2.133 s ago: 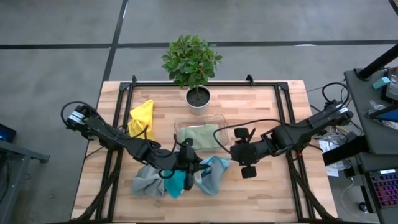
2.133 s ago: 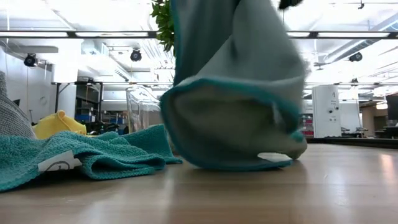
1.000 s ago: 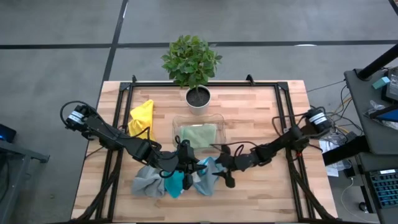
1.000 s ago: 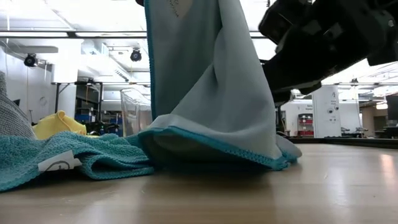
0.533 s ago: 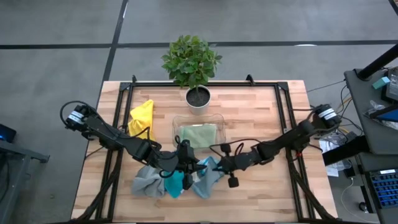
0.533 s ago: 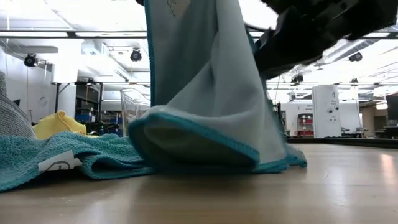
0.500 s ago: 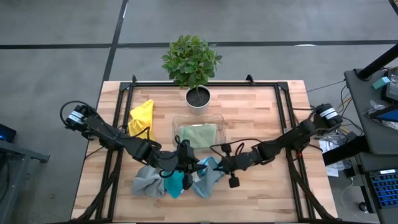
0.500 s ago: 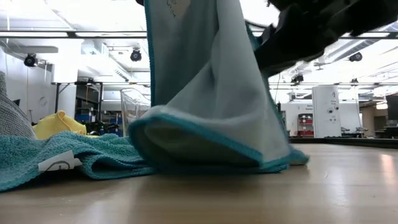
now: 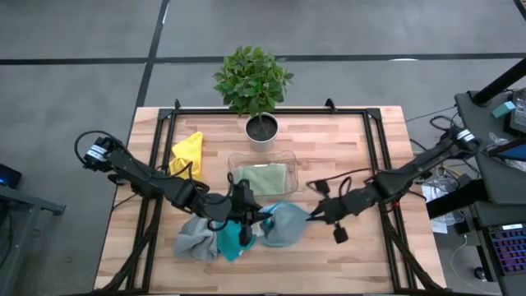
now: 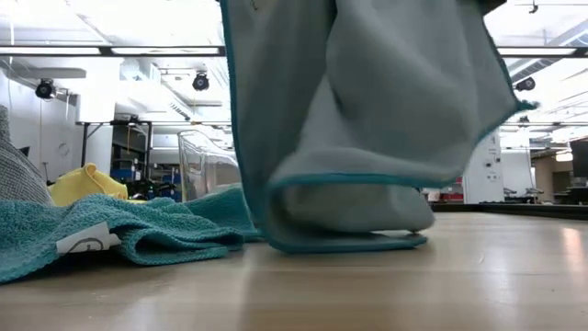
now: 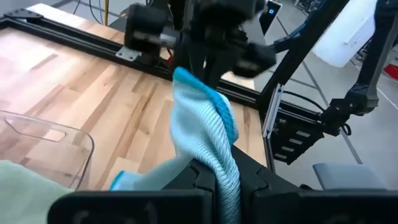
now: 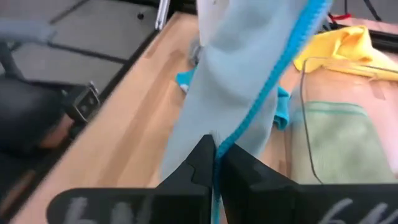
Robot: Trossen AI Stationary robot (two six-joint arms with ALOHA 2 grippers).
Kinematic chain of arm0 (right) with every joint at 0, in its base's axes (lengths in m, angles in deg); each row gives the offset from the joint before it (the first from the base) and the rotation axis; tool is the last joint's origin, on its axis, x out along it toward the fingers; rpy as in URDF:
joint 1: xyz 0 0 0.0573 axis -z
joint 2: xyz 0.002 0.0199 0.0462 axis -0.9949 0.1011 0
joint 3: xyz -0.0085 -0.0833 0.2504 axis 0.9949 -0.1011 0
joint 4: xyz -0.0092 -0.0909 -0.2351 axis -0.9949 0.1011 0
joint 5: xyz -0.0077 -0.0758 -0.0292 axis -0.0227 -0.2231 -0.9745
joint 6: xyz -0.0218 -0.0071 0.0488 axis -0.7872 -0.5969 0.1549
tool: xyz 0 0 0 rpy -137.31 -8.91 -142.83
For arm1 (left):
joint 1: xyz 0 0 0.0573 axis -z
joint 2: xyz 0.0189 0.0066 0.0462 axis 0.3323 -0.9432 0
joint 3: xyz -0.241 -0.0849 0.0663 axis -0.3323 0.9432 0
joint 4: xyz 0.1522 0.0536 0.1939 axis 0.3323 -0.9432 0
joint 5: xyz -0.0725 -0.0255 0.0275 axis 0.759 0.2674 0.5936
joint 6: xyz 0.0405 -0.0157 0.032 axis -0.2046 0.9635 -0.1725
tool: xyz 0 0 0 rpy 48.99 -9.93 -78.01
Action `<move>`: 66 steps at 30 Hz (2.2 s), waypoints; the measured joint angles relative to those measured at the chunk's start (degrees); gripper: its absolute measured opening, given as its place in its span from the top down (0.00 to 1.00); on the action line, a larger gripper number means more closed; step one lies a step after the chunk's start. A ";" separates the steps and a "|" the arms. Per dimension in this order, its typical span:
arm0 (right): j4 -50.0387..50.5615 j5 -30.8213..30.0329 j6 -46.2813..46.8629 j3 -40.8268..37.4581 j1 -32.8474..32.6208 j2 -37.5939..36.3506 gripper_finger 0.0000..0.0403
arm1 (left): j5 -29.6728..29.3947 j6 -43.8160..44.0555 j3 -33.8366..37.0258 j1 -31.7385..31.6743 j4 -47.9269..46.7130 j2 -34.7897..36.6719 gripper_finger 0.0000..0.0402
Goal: Fold microfiber towels
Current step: Fold the light blue microfiber cloth
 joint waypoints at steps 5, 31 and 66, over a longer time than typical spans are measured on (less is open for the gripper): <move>4.69 -0.05 4.77 0.00 0.00 -3.97 0.98 | -0.05 -1.47 0.01 -0.29 0.06 -0.09 1.00; 19.53 -0.75 7.77 5.27 0.00 -2.40 0.98 | 0.04 -3.02 -1.49 -0.65 0.00 -0.26 1.00; 62.80 -12.13 11.78 39.02 -2.72 3.86 0.98 | 7.94 -4.41 -6.13 -3.77 -9.44 6.12 1.00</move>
